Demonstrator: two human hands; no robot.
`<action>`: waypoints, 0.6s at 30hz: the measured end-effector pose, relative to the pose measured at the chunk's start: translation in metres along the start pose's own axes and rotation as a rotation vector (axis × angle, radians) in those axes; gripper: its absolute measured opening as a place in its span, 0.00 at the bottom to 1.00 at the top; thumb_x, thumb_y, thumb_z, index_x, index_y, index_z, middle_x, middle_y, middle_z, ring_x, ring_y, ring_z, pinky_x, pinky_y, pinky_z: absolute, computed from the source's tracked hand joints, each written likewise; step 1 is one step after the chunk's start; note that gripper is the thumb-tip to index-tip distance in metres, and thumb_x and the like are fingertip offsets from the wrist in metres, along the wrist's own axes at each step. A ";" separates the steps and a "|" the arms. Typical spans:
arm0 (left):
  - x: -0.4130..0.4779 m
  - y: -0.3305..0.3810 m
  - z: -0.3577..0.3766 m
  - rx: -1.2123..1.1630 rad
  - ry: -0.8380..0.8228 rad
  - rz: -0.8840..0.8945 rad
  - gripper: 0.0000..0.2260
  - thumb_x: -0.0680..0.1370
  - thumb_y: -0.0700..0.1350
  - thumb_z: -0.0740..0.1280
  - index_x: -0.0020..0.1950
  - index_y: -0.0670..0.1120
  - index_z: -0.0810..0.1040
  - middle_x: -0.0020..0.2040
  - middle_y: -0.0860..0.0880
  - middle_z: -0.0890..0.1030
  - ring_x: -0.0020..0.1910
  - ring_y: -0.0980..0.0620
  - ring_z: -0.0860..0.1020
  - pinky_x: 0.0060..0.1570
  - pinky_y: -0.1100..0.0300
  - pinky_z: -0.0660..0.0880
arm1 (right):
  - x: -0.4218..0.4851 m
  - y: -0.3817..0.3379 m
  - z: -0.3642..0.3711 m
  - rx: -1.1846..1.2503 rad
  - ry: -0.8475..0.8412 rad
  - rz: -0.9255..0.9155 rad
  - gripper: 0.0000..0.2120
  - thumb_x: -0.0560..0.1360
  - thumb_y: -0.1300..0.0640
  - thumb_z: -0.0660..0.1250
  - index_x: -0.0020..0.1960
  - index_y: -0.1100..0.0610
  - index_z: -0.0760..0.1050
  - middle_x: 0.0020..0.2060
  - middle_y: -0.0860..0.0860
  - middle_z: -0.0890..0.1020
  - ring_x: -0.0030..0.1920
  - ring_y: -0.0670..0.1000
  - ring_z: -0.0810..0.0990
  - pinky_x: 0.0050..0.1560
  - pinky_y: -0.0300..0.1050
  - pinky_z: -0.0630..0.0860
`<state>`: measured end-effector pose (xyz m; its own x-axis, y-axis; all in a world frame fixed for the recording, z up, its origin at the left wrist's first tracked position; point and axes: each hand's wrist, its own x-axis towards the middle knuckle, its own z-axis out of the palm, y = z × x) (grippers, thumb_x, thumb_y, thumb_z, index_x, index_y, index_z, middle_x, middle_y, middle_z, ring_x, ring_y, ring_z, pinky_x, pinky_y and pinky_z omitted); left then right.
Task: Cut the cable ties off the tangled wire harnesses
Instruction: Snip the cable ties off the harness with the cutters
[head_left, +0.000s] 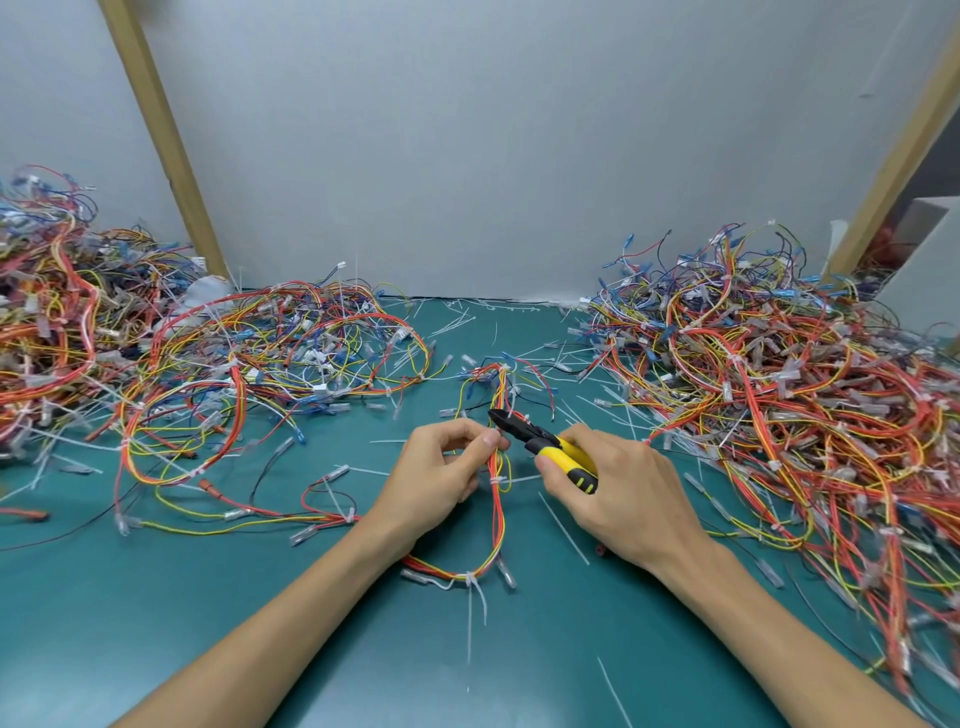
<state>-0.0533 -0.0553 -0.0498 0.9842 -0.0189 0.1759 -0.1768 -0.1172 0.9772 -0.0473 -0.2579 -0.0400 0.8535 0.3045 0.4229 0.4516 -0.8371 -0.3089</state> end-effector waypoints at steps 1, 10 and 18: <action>0.000 0.000 0.000 -0.003 -0.001 0.000 0.09 0.81 0.42 0.64 0.44 0.41 0.81 0.34 0.48 0.74 0.22 0.55 0.63 0.24 0.67 0.60 | 0.000 0.000 0.000 0.004 0.002 0.006 0.19 0.74 0.33 0.57 0.45 0.48 0.73 0.32 0.45 0.76 0.33 0.49 0.73 0.33 0.45 0.69; 0.002 -0.004 0.000 -0.002 0.001 -0.011 0.09 0.81 0.43 0.65 0.44 0.42 0.81 0.31 0.52 0.75 0.22 0.55 0.63 0.24 0.67 0.60 | 0.000 -0.001 0.003 -0.013 -0.014 0.021 0.16 0.76 0.35 0.59 0.48 0.47 0.72 0.35 0.46 0.76 0.36 0.49 0.74 0.36 0.47 0.73; 0.002 -0.003 -0.001 0.001 -0.001 -0.011 0.09 0.81 0.44 0.65 0.44 0.43 0.81 0.30 0.53 0.74 0.22 0.55 0.64 0.24 0.68 0.61 | 0.000 -0.001 0.001 -0.032 -0.015 0.006 0.15 0.76 0.35 0.59 0.49 0.46 0.72 0.35 0.44 0.75 0.36 0.48 0.73 0.35 0.46 0.70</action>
<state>-0.0508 -0.0539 -0.0528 0.9862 -0.0186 0.1647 -0.1658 -0.1187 0.9790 -0.0480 -0.2565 -0.0406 0.8602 0.3057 0.4083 0.4380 -0.8529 -0.2841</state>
